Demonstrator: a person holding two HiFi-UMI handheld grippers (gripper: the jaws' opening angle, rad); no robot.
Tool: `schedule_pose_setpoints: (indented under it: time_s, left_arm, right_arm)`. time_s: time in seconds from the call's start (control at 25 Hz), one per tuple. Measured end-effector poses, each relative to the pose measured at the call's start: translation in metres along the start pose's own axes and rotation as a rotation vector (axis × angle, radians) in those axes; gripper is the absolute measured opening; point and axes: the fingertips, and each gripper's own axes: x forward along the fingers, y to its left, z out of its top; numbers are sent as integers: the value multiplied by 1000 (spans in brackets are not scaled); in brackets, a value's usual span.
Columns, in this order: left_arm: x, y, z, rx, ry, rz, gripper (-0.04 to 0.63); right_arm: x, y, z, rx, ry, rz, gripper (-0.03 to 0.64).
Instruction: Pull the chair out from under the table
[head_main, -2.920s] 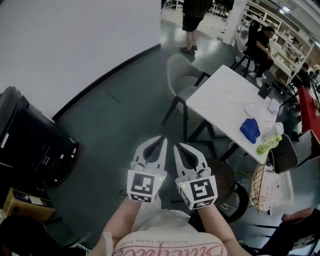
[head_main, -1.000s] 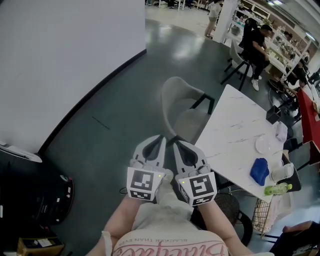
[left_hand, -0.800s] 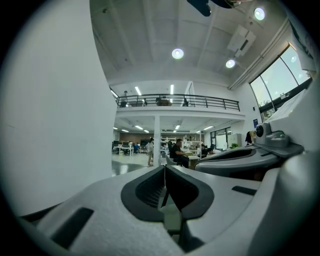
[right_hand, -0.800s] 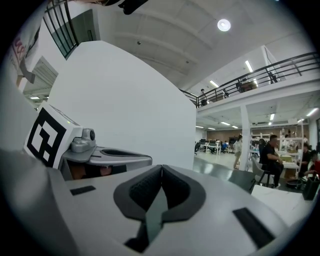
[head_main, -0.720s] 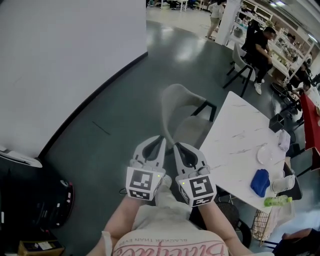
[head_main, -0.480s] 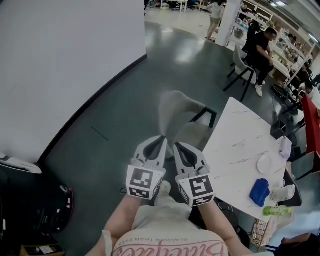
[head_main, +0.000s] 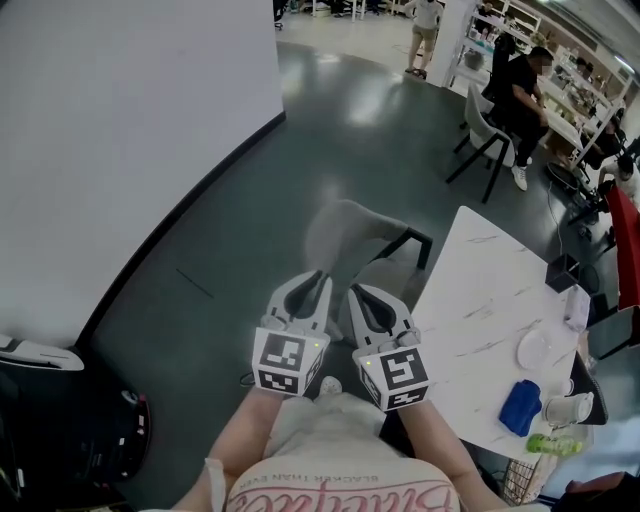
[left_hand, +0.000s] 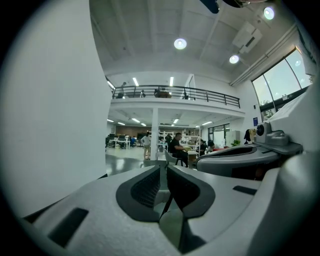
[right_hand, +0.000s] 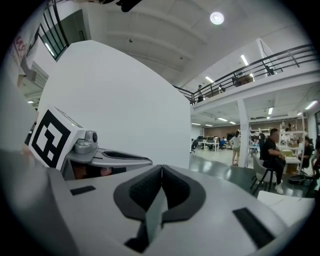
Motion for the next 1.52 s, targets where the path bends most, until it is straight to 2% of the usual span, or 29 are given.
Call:
schedule_pose_setpoints:
  time_s: [0.04, 0.16, 0.2, 0.36, 0.68, 0.84, 1.08, 1.32, 1.52]
  left_arm:
    - [6, 3, -2, -5, 10, -3, 19]
    - [22, 9, -12, -21, 52, -16, 161]
    - [27, 12, -14, -19, 63, -16, 172]
    - [44, 27, -26, -1, 104, -6, 172]
    - [90, 66, -53, -18, 195, -20, 170]
    - [117, 93, -78, -26, 253, -24, 170]
    - [159, 124, -131, -50, 390, -32, 170]
    - [191, 148, -190, -119, 525, 5, 170]
    - [213, 160, -226, -183, 597, 16, 170]
  right_arm:
    - [5, -5, -2, 6, 4, -3, 3]
    - [17, -16, -10, 29, 22, -10, 3]
    - [21, -19, -13, 38, 29, -11, 3]
    - [40, -29, -23, 72, 53, -18, 3]
    - [90, -56, -43, 111, 117, -50, 3]
    - [118, -67, -57, 111, 154, -73, 3]
    - [158, -78, -80, 129, 210, -98, 3]
    - [188, -85, -123, 159, 303, -96, 3]
    - [210, -86, -160, 192, 381, -90, 3]
